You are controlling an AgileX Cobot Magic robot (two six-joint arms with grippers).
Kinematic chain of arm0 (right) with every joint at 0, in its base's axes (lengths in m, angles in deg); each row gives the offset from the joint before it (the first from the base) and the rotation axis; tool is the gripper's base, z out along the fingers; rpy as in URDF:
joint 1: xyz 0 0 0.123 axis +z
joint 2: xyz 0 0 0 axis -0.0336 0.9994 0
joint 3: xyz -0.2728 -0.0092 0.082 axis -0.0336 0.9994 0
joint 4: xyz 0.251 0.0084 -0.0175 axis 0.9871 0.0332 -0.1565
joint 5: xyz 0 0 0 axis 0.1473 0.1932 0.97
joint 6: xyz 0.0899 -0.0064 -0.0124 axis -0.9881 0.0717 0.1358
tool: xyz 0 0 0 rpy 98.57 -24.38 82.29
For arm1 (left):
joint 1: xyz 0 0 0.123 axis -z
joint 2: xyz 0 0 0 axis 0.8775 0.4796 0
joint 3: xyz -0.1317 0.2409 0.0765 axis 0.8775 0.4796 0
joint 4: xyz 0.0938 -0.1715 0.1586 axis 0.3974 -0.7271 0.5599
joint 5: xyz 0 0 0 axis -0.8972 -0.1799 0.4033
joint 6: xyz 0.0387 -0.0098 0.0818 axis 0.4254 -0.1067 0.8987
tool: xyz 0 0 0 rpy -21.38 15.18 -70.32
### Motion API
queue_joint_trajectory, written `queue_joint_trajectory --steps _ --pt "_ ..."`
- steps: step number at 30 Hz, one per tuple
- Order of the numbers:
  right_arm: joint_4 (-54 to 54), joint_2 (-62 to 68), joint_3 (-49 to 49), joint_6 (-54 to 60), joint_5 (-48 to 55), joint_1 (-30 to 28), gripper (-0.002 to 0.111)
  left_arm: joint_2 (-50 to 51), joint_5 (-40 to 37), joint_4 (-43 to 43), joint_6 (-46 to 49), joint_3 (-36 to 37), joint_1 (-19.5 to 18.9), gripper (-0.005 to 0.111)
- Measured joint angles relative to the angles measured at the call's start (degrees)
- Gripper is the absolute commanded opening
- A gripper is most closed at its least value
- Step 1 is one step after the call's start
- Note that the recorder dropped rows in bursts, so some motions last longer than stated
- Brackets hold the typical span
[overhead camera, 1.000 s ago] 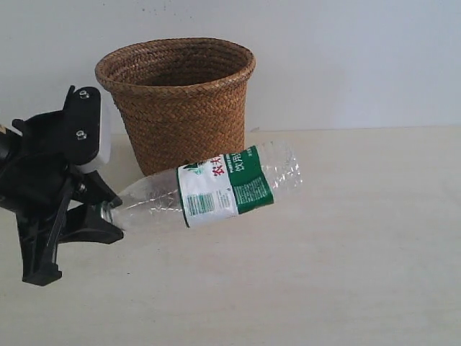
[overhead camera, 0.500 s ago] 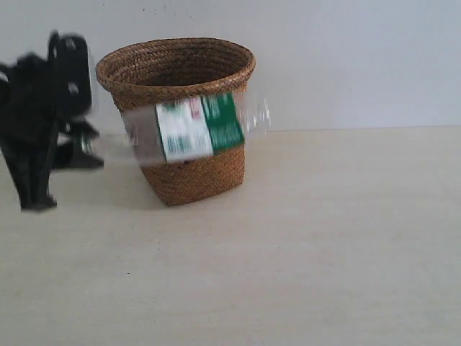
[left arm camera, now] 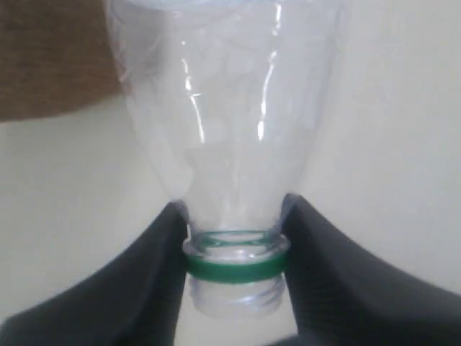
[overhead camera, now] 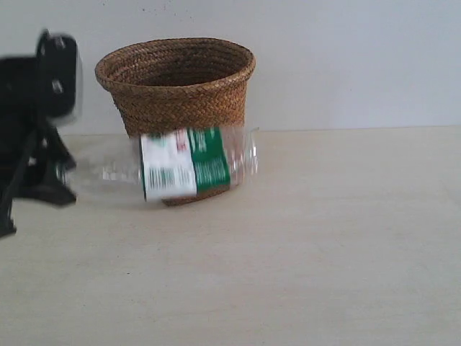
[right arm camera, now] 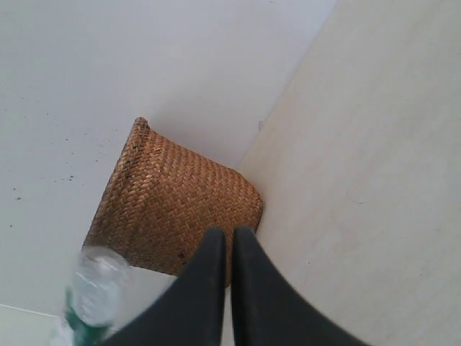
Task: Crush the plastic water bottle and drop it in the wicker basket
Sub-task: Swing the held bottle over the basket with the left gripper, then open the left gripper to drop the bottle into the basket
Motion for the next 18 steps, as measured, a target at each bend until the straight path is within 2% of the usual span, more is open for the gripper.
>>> queue_joint_trajectory --steps 3,5,8,13,15,18 --pt "0.0 0.0 0.0 0.0 0.0 0.0 0.000 3.8 -5.5 -1.8 0.0 2.8 0.0 0.004" --pt "0.0 0.0 0.0 0.0 0.0 0.0 0.000 5.2 -6.3 -1.3 -0.8 3.9 0.0 0.004" --pt "0.0 0.0 0.0 0.0 0.0 0.0 0.000 4.0 1.3 2.6 -4.6 3.5 0.0 0.004" --pt "0.0 0.0 0.0 0.0 0.0 0.0 0.000 -2.8 14.0 3.8 -5.1 1.3 0.0 0.004" --pt "0.0 0.0 0.0 0.0 0.0 0.0 0.000 -5.4 16.7 4.0 -5.1 0.5 0.0 0.004" --pt "0.0 0.0 0.0 0.0 0.0 0.0 0.000 -5.0 7.5 4.1 -5.1 0.5 0.0 0.004"
